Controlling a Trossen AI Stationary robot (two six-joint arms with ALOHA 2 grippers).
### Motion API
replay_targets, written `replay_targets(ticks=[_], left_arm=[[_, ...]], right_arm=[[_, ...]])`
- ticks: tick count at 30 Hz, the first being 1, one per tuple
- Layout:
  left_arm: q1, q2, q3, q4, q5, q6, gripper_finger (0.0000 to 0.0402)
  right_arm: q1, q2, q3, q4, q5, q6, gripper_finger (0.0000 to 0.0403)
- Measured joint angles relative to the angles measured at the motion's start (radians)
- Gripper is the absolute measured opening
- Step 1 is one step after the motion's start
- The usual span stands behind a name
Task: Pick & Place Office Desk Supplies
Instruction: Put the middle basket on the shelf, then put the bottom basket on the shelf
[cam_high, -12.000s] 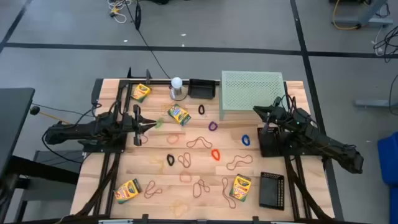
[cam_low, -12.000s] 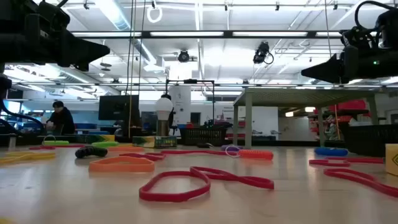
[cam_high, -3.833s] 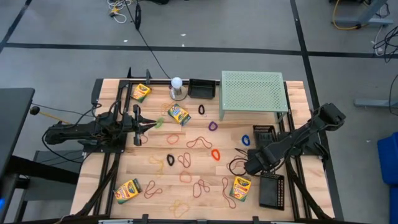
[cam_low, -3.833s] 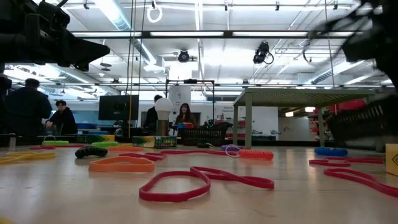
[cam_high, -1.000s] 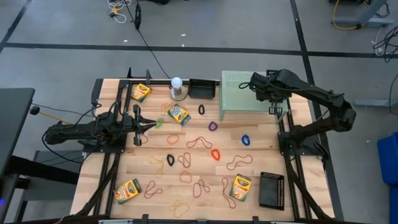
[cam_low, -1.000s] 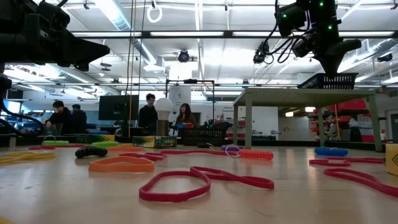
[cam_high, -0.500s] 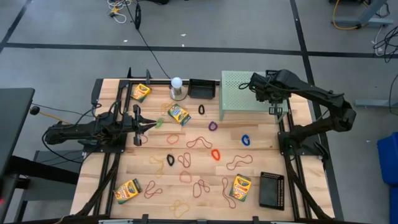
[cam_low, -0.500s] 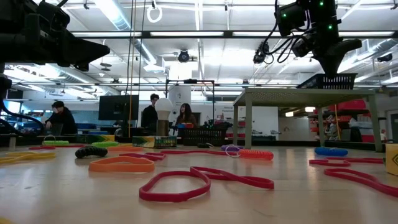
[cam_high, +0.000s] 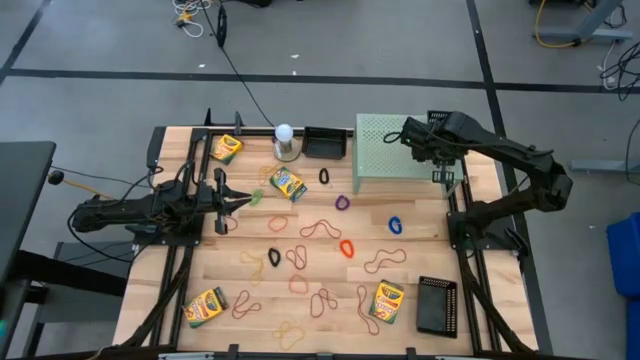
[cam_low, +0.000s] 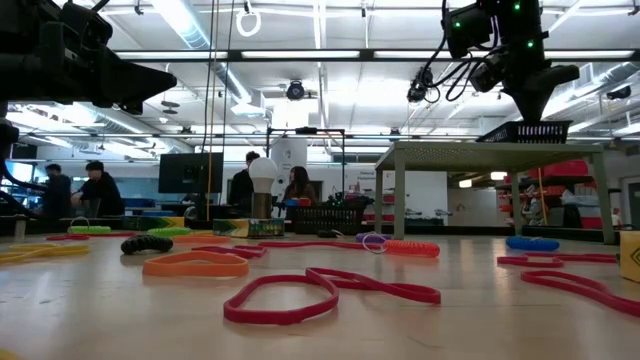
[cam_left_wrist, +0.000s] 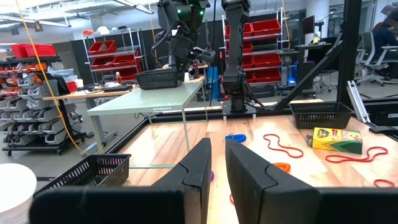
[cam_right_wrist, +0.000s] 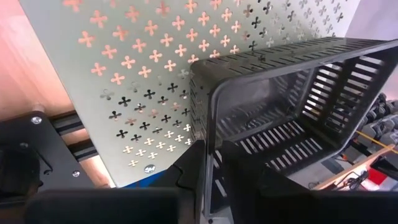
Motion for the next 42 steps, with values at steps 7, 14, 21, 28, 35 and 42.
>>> replay_targets(ticks=[7,14,21,28,35,42], left_arm=[[0.0,0.0,0.0,0.0,0.0,0.0,0.0058],[0.0,0.0,0.0,0.0,0.0,0.0,0.0058],[0.0,0.0,0.0,0.0,0.0,0.0,0.0058],[0.0,0.0,0.0,0.0,0.0,0.0,0.0058],[0.0,-0.001,0.0,0.0,0.0,0.0,0.0058],[0.0,-0.001,0.0,0.0,0.0,0.0,0.0058]], right_arm=[[0.0,0.0,0.0,0.0,-0.001,0.009,0.0064],[0.0,0.0,0.0,0.0,-0.019,0.053,0.0064],[0.0,-0.01,0.0,0.0,-0.024,0.129,0.0064],[0.012,-0.054,0.074,0.001,-0.055,0.259,0.0091],[-0.053,-0.06,0.152,0.033,-0.103,0.589,0.0126],[-0.206,-0.032,0.151,0.069,-0.112,0.726,0.0031]])
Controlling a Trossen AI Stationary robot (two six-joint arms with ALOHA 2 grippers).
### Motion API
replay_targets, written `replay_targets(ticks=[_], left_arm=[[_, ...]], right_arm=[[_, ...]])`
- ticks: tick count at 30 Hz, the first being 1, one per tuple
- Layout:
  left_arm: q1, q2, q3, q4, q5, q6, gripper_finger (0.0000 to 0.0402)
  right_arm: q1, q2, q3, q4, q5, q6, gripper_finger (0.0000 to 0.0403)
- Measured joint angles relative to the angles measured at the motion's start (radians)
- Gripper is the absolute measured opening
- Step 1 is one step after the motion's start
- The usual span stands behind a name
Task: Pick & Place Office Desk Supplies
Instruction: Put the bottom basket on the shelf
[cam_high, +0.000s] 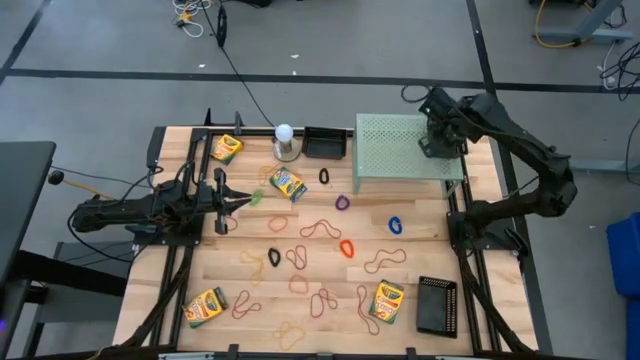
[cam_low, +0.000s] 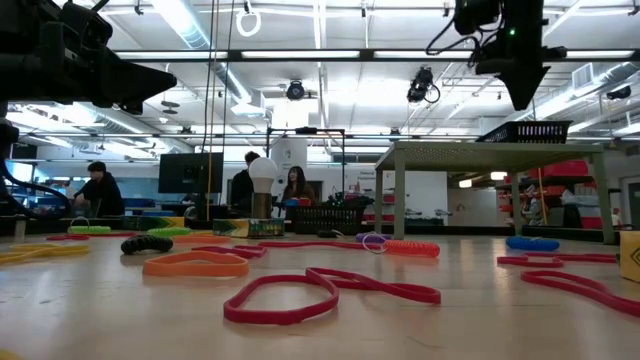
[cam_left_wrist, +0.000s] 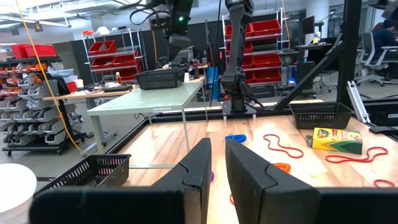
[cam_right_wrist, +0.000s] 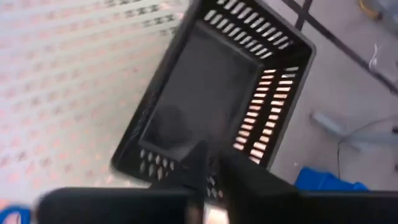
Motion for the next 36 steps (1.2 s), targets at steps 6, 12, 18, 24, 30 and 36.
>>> replay_targets(ticks=[6,12,18,24,30,36], left_arm=[[0.0,0.0,0.0,0.0,0.0,0.0,0.0058],[0.0,0.0,0.0,0.0,0.0,0.0,0.0058],[0.0,0.0,0.0,0.0,0.0,0.0,0.0058],[0.0,0.0,0.0,0.0,0.0,0.0,0.0058],[0.0,0.0,0.0,0.0,0.0,0.0,0.0058],[0.0,0.0,0.0,0.0,0.0,0.0,0.0058]], right_arm=[[-0.071,0.056,0.0,0.018,-0.043,-0.039,0.0018],[-0.117,0.12,0.0,0.011,-0.027,-0.062,0.0004],[-0.128,0.162,0.0,-0.055,-0.046,-0.071,0.0006],[-0.122,0.165,0.0,-0.069,-0.09,-0.092,0.0004],[-0.097,0.165,0.0,-0.069,-0.148,-0.134,0.0003],[-0.079,0.124,0.0,-0.069,-0.155,-0.155,0.0004]])
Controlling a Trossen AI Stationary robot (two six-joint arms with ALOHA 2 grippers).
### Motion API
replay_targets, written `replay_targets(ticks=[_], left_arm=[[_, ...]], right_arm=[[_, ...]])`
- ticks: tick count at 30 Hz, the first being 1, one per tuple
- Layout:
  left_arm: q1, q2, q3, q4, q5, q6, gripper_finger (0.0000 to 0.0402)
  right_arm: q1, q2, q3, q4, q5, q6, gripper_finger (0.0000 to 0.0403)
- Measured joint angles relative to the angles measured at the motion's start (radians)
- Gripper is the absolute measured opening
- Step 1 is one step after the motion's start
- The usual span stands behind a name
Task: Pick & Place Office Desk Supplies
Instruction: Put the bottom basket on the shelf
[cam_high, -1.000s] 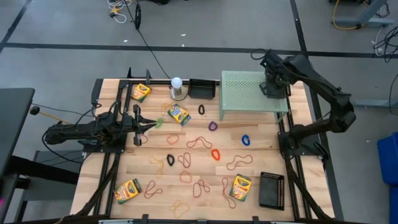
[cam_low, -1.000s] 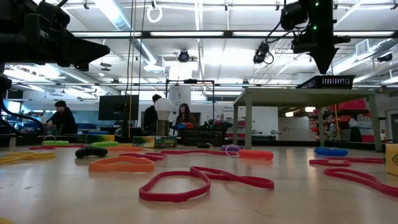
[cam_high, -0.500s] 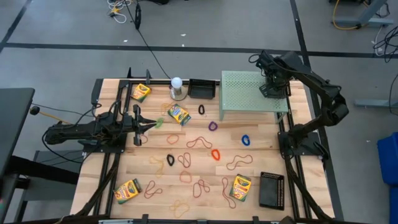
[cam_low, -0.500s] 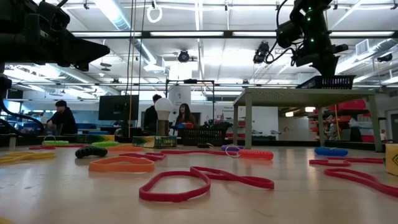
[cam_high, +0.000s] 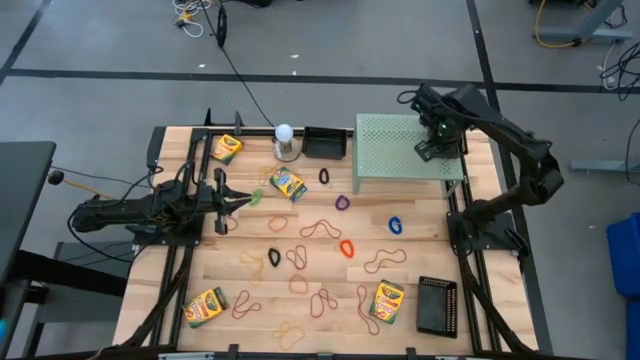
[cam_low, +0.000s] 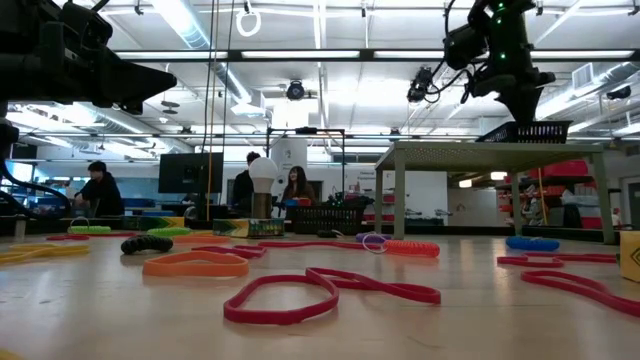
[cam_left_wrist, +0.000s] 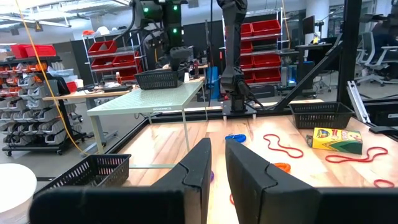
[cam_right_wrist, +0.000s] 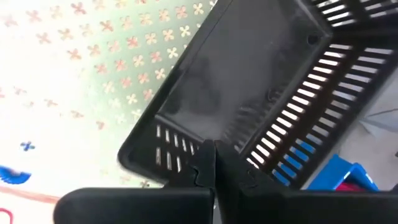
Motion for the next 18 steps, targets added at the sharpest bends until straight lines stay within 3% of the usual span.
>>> replay_targets(ticks=[11,14,18], left_arm=[[0.0,0.001,0.0,0.0,0.0,0.0,0.0058],[0.0,0.001,0.0,0.0,0.0,0.0,0.0058],[0.0,0.001,0.0,0.0,0.0,0.0,0.0058]], right_arm=[[0.053,-0.168,0.0,0.0,-0.037,-0.001,0.0004],[0.155,-0.242,0.0,0.004,-0.031,0.047,0.0002],[0.395,-0.314,0.0,0.057,0.005,0.163,0.0002]])
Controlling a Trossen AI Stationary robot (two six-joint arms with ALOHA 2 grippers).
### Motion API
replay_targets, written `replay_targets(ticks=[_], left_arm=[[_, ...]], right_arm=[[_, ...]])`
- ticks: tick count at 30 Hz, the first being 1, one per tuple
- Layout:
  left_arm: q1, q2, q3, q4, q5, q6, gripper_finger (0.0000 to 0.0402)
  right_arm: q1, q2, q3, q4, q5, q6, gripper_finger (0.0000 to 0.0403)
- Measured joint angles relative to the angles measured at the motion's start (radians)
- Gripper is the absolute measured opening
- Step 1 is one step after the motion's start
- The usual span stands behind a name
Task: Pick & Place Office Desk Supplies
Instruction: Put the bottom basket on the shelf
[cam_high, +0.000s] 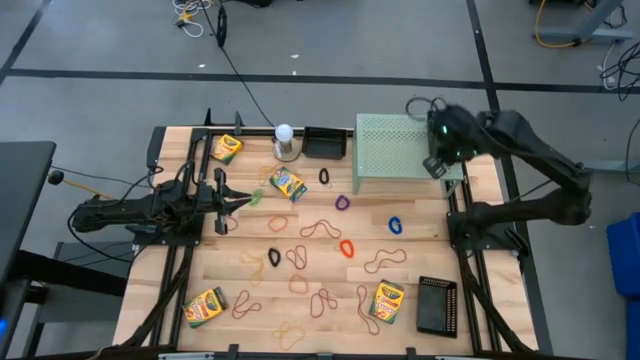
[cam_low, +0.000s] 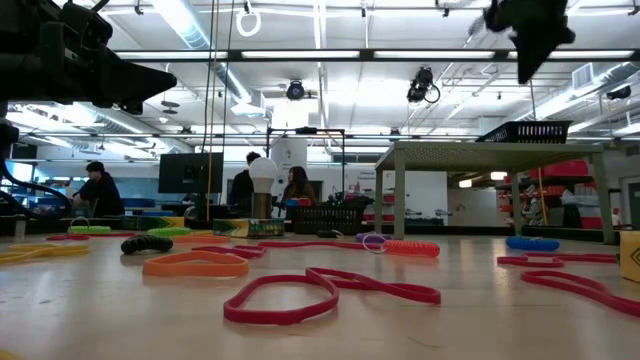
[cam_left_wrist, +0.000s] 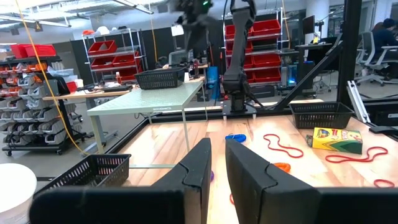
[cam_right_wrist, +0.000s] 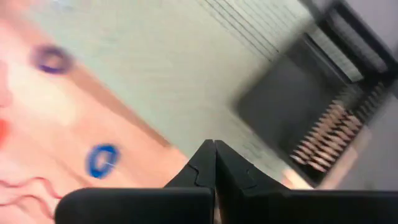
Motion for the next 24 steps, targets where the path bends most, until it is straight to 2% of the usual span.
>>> replay_targets(ticks=[5,10,14,21,24], left_arm=[[0.0,0.0,0.0,0.0,0.0,0.0,0.0058],[0.0,0.0,0.0,0.0,0.0,0.0,0.0058],[0.0,0.0,0.0,0.0,0.0,0.0,0.0058],[0.0,0.0,0.0,0.003,0.0,0.001,0.0058],[0.0,-0.001,0.0,0.056,-0.004,-0.008,0.0058]], right_arm=[[0.354,-0.008,-0.056,0.131,0.096,0.11,0.0001],[0.6,-0.006,-0.278,0.416,0.081,0.152,0.0002],[0.746,-0.005,-0.422,0.599,0.027,0.221,0.0006],[0.968,0.0,-0.475,0.539,0.003,0.534,0.0008],[1.034,0.025,-0.475,0.533,0.012,0.603,0.0008]])
